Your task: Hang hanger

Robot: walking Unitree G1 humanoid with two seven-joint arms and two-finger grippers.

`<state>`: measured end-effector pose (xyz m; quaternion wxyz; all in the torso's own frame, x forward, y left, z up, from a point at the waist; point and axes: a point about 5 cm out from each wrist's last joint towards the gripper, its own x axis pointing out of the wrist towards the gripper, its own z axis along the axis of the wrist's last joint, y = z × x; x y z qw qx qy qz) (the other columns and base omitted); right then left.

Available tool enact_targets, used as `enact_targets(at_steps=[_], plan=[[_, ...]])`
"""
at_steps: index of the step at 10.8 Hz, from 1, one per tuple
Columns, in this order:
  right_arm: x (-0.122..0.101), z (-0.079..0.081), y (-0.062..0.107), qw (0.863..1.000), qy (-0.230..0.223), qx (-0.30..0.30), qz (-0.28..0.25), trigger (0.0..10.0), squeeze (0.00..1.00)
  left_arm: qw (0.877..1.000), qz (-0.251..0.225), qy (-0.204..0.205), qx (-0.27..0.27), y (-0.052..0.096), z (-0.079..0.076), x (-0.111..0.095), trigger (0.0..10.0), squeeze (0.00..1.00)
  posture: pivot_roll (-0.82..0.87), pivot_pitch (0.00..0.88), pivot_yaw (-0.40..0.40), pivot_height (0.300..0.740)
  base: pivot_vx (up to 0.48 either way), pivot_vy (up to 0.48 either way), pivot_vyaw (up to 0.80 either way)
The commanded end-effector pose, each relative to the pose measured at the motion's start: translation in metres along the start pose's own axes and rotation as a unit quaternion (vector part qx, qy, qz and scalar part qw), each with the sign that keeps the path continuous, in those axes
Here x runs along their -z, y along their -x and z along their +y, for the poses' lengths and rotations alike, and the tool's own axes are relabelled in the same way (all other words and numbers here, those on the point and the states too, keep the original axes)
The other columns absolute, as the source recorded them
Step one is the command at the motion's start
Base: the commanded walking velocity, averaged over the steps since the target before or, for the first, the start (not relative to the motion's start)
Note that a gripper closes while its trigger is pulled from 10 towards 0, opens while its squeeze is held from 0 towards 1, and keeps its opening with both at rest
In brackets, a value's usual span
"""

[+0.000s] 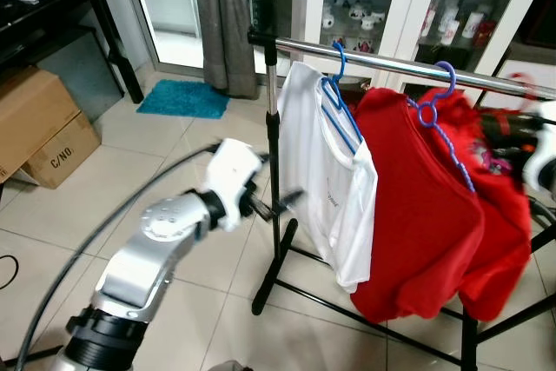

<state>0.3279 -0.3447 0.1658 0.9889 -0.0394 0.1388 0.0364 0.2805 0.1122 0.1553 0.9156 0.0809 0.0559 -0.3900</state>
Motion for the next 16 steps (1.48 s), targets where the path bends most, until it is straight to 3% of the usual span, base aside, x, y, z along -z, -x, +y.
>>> enact_targets(at_steps=[1, 3, 4, 7, 9, 10, 14, 16], plan=[[-0.025, 0.002, 0.003, 0.998, -0.007, 0.003, -0.064, 0.0, 0.0, 1.0, -0.003, 0.01, -0.012, 0.0, 0.002, -0.001, 10.0, 0.0, -0.08, 0.0, 0.083, 0.74, 0.0, 0.0, 0.0], [-0.026, 0.008, 0.013, 0.996, 0.004, 0.024, -0.089, 0.0, 0.0, 0.999, -0.022, -0.003, -0.025, -0.007, 0.0, -0.005, 10.0, 0.0, -0.09, 0.0, 0.088, 0.74, 0.0, 0.0, 0.0], [-0.027, 0.016, 0.023, 0.991, 0.014, 0.037, -0.128, 0.0, 0.0, 0.997, -0.031, -0.004, -0.065, -0.01, 0.003, -0.006, 10.0, 0.0, -0.09, 0.0, 0.082, 0.74, 0.0, 0.0, 0.0], [0.004, 0.038, 0.045, 0.992, 0.023, 0.055, -0.107, 0.0, 0.0, 0.996, -0.029, -0.003, -0.09, -0.007, 0.003, 0.003, 10.0, 0.0, -0.09, 0.0, 0.069, 0.74, 0.0, 0.0, 0.0], [0.008, 0.038, 0.058, 0.988, 0.01, 0.099, -0.118, 0.0, 0.0, 0.995, -0.03, -0.003, -0.094, -0.008, 0.002, 0.004, 10.0, 0.0, -0.08, 0.0, 0.066, 0.74, 0.0, 0.0, 0.0], [0.011, 0.039, 0.065, 0.988, 0.006, 0.108, -0.11, 0.0, 0.0, 0.995, -0.03, -0.003, -0.094, -0.007, 0.002, 0.005, 10.0, 0.0, -0.09, 0.0, 0.066, 0.74, 0.0, 0.0, 0.0], [0.067, 0.036, 0.074, 0.985, 0.024, 0.17, 0.007, 0.0, 0.0, 0.995, -0.021, 0.003, -0.098, -0.004, 0.001, 0.012, 10.0, 0.0, -0.07, 0.0, 0.049, 0.74, 0.0, 0.0, 0.0], [0.08, 0.045, 0.074, 0.986, 0.024, 0.161, 0.018, 0.0, 0.0, 0.994, -0.018, 0.005, -0.107, -0.001, 0.003, 0.014, 10.0, 0.0, -0.06, 0.0, 0.03, 0.74, -0.157, 0.0, 0.0]])
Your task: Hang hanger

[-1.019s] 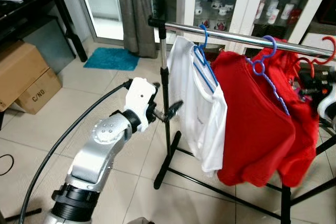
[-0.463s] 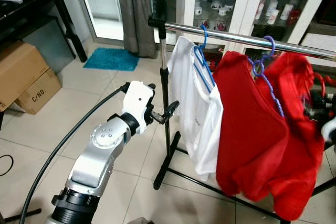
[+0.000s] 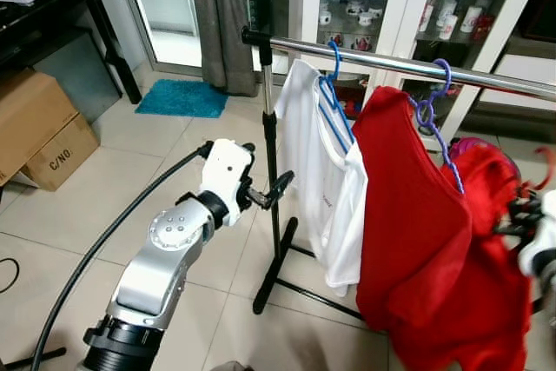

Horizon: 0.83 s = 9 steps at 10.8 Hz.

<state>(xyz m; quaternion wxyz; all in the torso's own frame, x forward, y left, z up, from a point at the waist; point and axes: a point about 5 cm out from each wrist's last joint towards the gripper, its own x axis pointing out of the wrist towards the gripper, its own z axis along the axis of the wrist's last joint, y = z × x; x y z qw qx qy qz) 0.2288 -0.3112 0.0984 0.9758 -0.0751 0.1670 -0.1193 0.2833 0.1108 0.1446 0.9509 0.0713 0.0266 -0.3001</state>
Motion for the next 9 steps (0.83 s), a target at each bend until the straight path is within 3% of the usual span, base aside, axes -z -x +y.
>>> enact_targets(at_steps=[1, 4, 9], plan=[[-0.002, 0.002, -0.001, 1.0, 0.014, 0.004, -0.013, 0.0, 0.0, 1.0, 0.01, 0.004, -0.019, 0.005, 0.004, 0.006, 10.0, 0.0, -0.06, 0.0, 0.017, 0.74, -0.319, 0.0, 0.0], [0.006, 0.02, -0.002, 1.0, 0.007, -0.014, -0.002, 0.0, 0.0, 0.998, 0.036, 0.025, -0.048, 0.017, 0.012, 0.026, 10.0, 0.0, -0.05, 0.0, 0.007, 0.74, -0.313, 0.0, 0.0], [0.013, 0.03, 0.0, 1.0, 0.009, -0.026, 0.007, 0.0, 0.0, 0.998, 0.038, 0.021, -0.041, 0.015, 0.011, 0.026, 10.0, 0.0, -0.05, 0.0, 0.007, 0.74, -0.295, 0.0, 0.0]])
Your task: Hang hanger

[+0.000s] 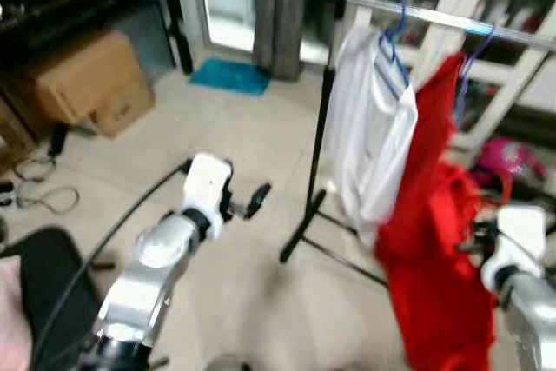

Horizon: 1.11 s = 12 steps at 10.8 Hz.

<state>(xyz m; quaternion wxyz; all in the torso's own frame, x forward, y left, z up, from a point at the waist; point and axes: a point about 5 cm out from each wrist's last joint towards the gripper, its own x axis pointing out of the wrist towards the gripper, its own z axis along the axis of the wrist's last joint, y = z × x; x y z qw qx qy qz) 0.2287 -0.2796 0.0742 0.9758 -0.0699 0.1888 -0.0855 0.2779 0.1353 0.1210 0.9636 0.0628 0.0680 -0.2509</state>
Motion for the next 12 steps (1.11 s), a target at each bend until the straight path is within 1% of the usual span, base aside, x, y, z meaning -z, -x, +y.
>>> enact_targets(at_steps=[1, 2, 3, 4, 5, 6, 7, 8, 9, 10, 11, 12], plan=[[-0.003, -0.003, 0.001, 1.0, 0.012, 0.005, -0.002, 0.0, 0.0, 1.0, -0.003, -0.003, 0.008, -0.001, -0.003, -0.001, 10.0, 0.0, -0.06, 0.0, 0.024, 0.74, -0.277, 0.0, 0.0], [0.001, -0.005, 0.001, 1.0, 0.022, 0.007, 0.012, 0.0, 0.0, 1.0, -0.001, -0.006, 0.011, -0.002, -0.003, -0.002, 10.0, 0.0, -0.06, 0.0, 0.024, 0.74, 0.0, 0.0, 0.0], [0.004, -0.005, 0.0, 0.999, 0.041, -0.005, 0.028, 0.0, 0.0, 1.0, 0.002, -0.013, 0.015, -0.002, -0.002, -0.001, 10.0, 0.0, -0.06, 0.0, 0.025, 0.74, 0.0, 0.0, 0.0], [0.007, -0.001, 0.001, 0.997, 0.062, -0.036, 0.038, 0.0, 0.0, 1.0, 0.005, -0.018, 0.025, -0.002, -0.002, 0.0, 10.0, 0.0, -0.06, 0.0, 0.028, 0.74, 0.0, 0.0, 0.0], [-0.004, 0.017, 0.002, 0.992, 0.061, -0.113, 0.003, 0.0, 0.0, 0.998, 0.004, -0.01, 0.057, -0.001, -0.003, -0.002, 10.0, 1.0, -0.06, 0.0, 0.031, 0.74, 0.0, 0.0, 0.0], [-0.016, 0.031, 0.004, 0.985, 0.05, -0.164, -0.034, 0.0, 0.0, 0.997, 0.005, -0.009, 0.074, -0.003, -0.003, -0.004, 10.0, 1.0, -0.06, 0.0, 0.033, 0.74, 0.0, 0.0, 0.0], [-0.034, 0.051, 0.007, 0.969, 0.037, -0.233, -0.075, 0.0, 0.0, 0.996, -0.001, -0.016, 0.091, -0.008, -0.003, -0.009, 10.0, 1.0, -0.05, 0.0, 0.033, 0.74, 0.0, 0.0, 0.0], [-0.048, 0.068, 0.012, 0.951, 0.033, -0.29, -0.103, 0.0, 0.0, 0.994, -0.005, -0.022, 0.106, -0.016, -0.004, -0.015, 10.0, 1.0, -0.05, 0.0, 0.033, 0.74, 0.0, 0.0, 0.0], [-0.059, 0.078, 0.014, 0.941, 0.031, -0.314, -0.121, 0.0, 0.0, 0.992, -0.008, -0.022, 0.121, -0.022, -0.007, -0.019, 10.0, 1.0, -0.05, 0.0, 0.032, 0.74, 0.0, 0.0, 0.0], [-0.074, 0.086, 0.016, 0.931, 0.025, -0.332, -0.152, 0.0, 0.0, 0.99, 0.005, -0.043, 0.131, -0.033, -0.009, -0.021, 10.0, 1.0, -0.05, 0.0, 0.032, 0.74, 0.0, 0.0, 0.0], [-0.092, 0.093, 0.02, 0.917, 0.006, -0.351, -0.187, 0.0, 0.0, 0.99, 0.017, -0.061, 0.124, -0.047, -0.008, -0.022, 10.0, 0.0, -0.06, 0.0, 0.039, 0.74, 0.0, 0.0, 0.0], [-0.095, 0.094, 0.022, 0.913, 0.001, -0.358, -0.194, 0.0, 0.0, 0.99, 0.015, -0.063, 0.127, -0.049, -0.009, -0.023, 10.0, 0.0, -0.06, 0.0, 0.039, 0.74, 0.0, 0.0, 0.0]])
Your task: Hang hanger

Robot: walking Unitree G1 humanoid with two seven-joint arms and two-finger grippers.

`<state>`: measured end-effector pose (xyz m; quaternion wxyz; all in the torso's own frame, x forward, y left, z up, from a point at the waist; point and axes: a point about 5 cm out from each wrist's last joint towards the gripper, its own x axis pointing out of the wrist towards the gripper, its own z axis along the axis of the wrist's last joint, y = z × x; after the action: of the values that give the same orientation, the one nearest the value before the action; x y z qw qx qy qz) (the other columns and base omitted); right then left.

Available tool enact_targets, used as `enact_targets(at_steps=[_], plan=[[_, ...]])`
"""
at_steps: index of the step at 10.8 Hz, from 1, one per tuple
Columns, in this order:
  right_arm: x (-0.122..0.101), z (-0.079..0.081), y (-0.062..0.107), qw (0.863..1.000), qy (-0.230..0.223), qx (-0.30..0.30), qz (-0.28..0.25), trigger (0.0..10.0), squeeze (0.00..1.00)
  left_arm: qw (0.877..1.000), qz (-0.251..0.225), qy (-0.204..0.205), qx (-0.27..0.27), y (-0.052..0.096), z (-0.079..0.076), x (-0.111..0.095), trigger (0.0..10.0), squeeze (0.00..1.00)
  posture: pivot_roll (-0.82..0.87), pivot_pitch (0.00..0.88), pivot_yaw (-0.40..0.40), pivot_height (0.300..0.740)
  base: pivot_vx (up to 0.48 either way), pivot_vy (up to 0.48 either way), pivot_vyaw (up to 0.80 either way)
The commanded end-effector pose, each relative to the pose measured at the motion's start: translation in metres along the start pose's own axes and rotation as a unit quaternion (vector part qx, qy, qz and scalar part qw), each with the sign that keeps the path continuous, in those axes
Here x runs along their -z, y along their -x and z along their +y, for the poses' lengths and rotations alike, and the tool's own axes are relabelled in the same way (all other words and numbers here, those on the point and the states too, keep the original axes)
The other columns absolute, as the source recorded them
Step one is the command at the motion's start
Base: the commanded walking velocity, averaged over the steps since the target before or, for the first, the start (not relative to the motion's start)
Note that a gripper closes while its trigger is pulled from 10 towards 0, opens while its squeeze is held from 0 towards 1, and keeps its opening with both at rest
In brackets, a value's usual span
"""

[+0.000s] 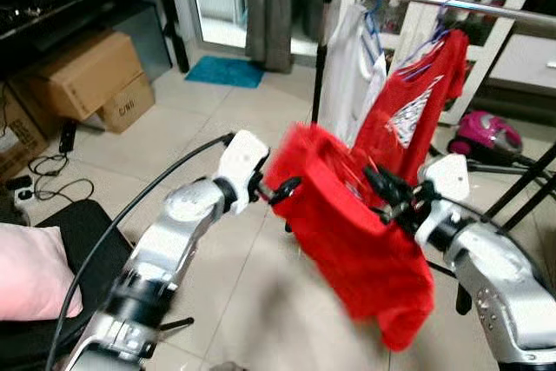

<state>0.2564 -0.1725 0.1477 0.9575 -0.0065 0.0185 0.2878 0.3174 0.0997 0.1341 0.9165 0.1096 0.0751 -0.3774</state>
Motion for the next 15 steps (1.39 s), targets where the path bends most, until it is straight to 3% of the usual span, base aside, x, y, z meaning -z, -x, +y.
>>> enact_targets(at_steps=[1, 4, 5, 6, 7, 8, 15], plan=[[-0.014, 0.005, -0.002, 0.999, -0.006, -0.019, -0.031, 0.0, 0.0, 1.0, -0.006, -0.011, 0.009, -0.005, 0.0, -0.005, 10.0, 0.0, -0.06, 0.0, 0.041, 0.74, 0.0, 0.0, 0.0], [-0.017, 0.013, -0.002, 0.997, -0.018, -0.056, -0.039, 0.0, 0.0, 0.999, -0.033, -0.021, 0.035, -0.018, -0.001, -0.016, 10.0, 0.0, -0.06, 0.0, 0.034, 0.74, 0.0, 0.0, 0.0], [-0.018, 0.014, -0.002, 0.997, -0.02, -0.062, -0.04, 0.0, 0.0, 0.999, -0.038, -0.02, 0.034, -0.02, 0.0, -0.018, 9.4, 0.0, -0.06, 0.0, 0.033, 0.74, 0.0, 0.0, 0.0], [-0.019, 0.014, -0.002, 0.997, -0.02, -0.064, -0.04, 0.0, 0.0, 0.999, -0.039, -0.02, 0.025, -0.022, 0.002, -0.019, 1.3, 0.0, -0.06, 0.0, 0.033, 0.74, 0.0, 0.0, 0.0], [-0.019, 0.014, -0.002, 0.997, -0.021, -0.066, -0.041, 0.0, 0.0, 0.999, -0.039, -0.02, 0.021, -0.023, 0.003, -0.019, 0.0, 0.0, -0.06, 0.0, 0.033, 0.74, 0.0, 0.0, 0.0], [-0.022, 0.015, -0.001, 0.996, -0.024, -0.072, -0.048, 0.0, 0.0, 0.999, -0.034, -0.016, 0.0, -0.025, 0.008, -0.017, 0.0, 0.0, -0.07, 0.0, 0.039, 0.74, 0.0, 0.0, 0.0], [-0.023, 0.016, -0.001, 0.995, -0.028, -0.083, -0.05, 0.0, 0.0, 0.999, -0.037, 0.0, -0.008, -0.03, 0.01, -0.018, 0.0, 0.0, -0.06, 0.0, 0.035, 0.74, 0.0, 0.0, 0.0]])
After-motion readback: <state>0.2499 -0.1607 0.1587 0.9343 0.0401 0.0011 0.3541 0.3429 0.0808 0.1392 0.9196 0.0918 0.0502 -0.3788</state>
